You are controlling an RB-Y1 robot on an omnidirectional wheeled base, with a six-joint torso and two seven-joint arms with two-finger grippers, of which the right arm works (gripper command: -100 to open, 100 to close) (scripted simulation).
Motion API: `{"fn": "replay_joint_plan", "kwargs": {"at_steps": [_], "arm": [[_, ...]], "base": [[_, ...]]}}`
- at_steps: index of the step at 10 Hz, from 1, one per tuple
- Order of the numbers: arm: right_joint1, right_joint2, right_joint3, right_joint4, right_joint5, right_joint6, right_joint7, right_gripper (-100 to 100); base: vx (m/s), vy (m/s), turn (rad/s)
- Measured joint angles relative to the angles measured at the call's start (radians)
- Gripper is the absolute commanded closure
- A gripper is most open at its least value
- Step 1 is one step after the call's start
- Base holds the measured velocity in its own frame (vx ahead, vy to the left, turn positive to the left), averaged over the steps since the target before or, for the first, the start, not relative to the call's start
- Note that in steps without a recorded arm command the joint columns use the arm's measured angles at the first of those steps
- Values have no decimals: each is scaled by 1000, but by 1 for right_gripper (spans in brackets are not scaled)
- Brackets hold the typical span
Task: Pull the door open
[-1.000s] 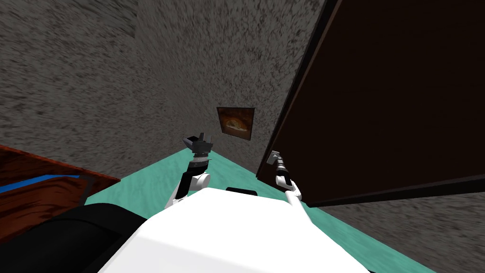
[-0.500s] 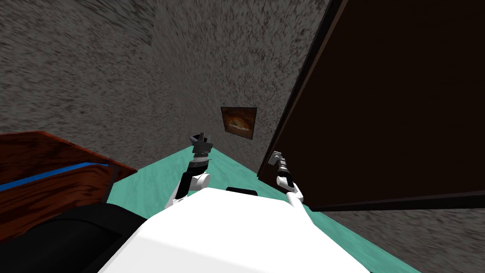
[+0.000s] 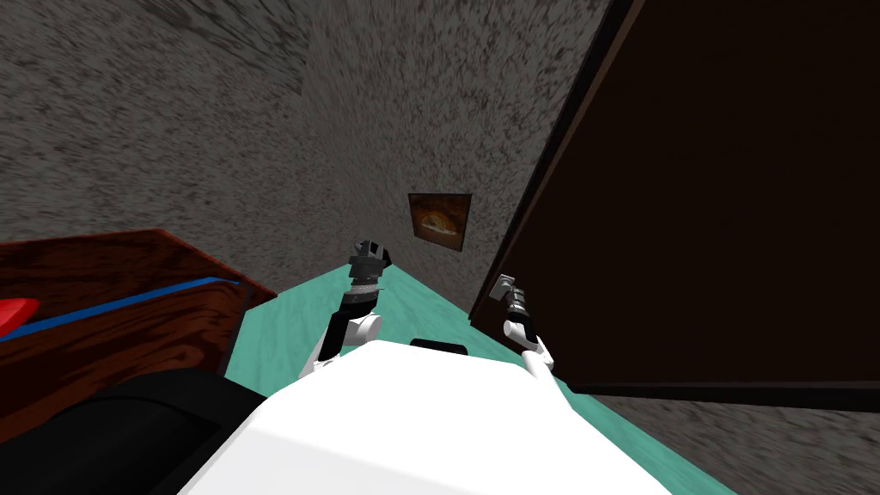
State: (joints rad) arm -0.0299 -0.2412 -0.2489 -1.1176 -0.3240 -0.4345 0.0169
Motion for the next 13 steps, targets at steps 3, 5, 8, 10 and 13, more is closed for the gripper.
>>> {"fn": "replay_joint_plan", "kwargs": {"at_steps": [3,5,8,10,13], "arm": [[8,-2,-1,-2,-77,-6,-75,-100],[13,9,-2,-23,-121,-8,-117,-100],[28,40,4,-58,-199,-7,-189,-100],[32,53,9,-63,-233,-12,-228,-100],[38,78,32,-81,-298,-17,-304,-100]], "base": [[-61,-25,52],[-66,-28,22],[-76,-12,54],[-65,-14,50],[-54,5,96]]}}
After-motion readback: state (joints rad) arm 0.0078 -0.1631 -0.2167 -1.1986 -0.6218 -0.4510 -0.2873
